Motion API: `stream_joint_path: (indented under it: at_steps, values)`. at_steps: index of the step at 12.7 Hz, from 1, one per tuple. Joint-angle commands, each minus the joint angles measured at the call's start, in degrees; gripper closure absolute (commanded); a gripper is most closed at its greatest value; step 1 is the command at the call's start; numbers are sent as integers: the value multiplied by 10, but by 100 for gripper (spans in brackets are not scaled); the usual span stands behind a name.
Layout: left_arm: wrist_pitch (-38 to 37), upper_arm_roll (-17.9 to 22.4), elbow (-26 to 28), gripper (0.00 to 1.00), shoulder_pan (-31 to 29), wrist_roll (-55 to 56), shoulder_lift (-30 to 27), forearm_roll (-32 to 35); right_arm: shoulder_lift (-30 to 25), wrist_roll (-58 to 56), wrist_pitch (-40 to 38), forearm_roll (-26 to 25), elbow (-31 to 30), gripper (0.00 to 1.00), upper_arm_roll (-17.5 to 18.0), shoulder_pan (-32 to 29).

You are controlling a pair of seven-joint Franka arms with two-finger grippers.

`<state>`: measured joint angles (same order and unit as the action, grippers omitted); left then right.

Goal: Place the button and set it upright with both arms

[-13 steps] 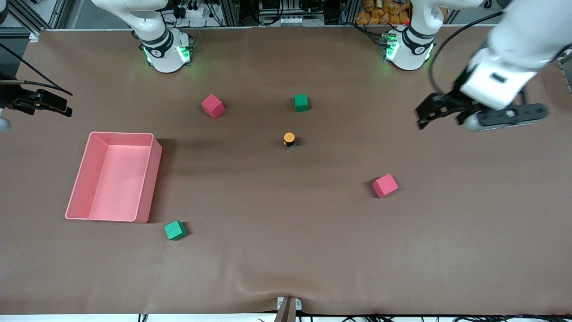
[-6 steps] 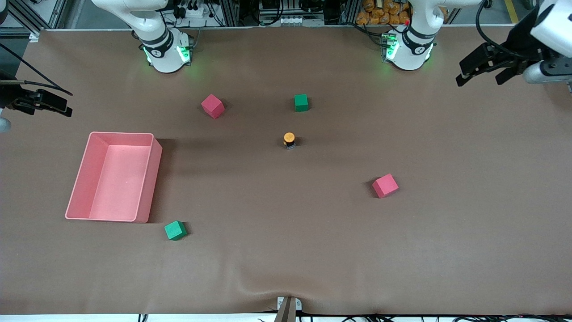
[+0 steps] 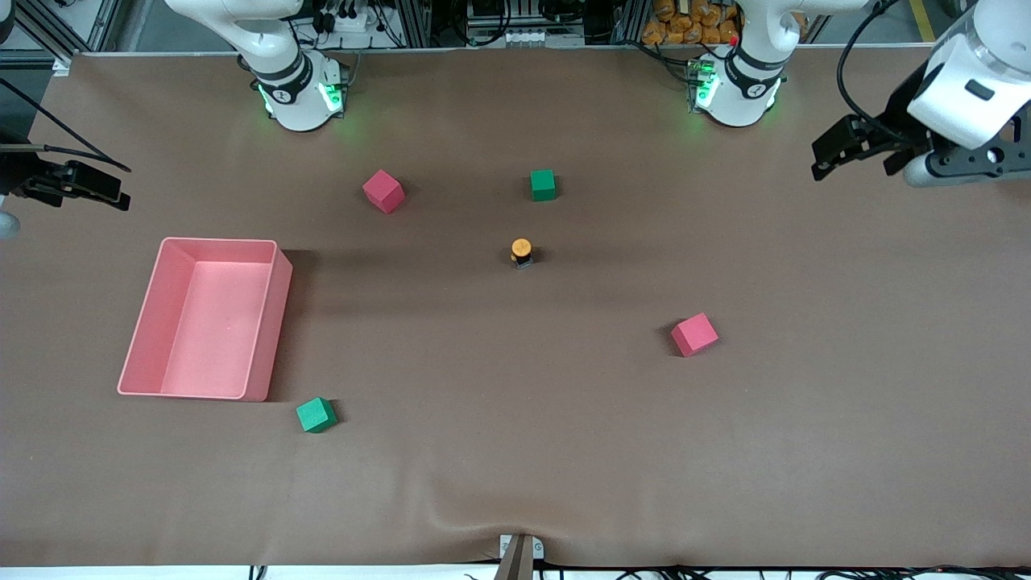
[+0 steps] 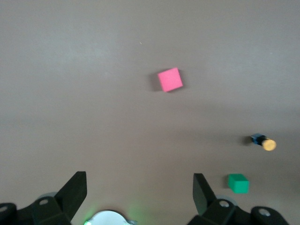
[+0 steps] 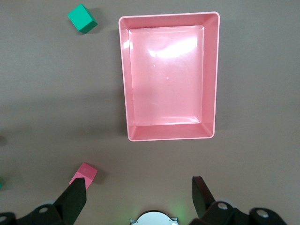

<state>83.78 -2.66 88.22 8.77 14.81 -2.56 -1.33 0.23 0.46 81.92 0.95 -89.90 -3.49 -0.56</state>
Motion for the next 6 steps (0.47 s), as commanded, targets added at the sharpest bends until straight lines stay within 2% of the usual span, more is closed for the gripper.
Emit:
stream_joint_path:
  at_steps: [1,6]
  values:
    - [-4,10,-17,0,-7,-79,8,18,-3,6,-4,-1,-1,0,-1,2]
    - [-4,18,-20,0,-9,-107,14,27,-3,6,-4,-1,-1,0,-1,2]
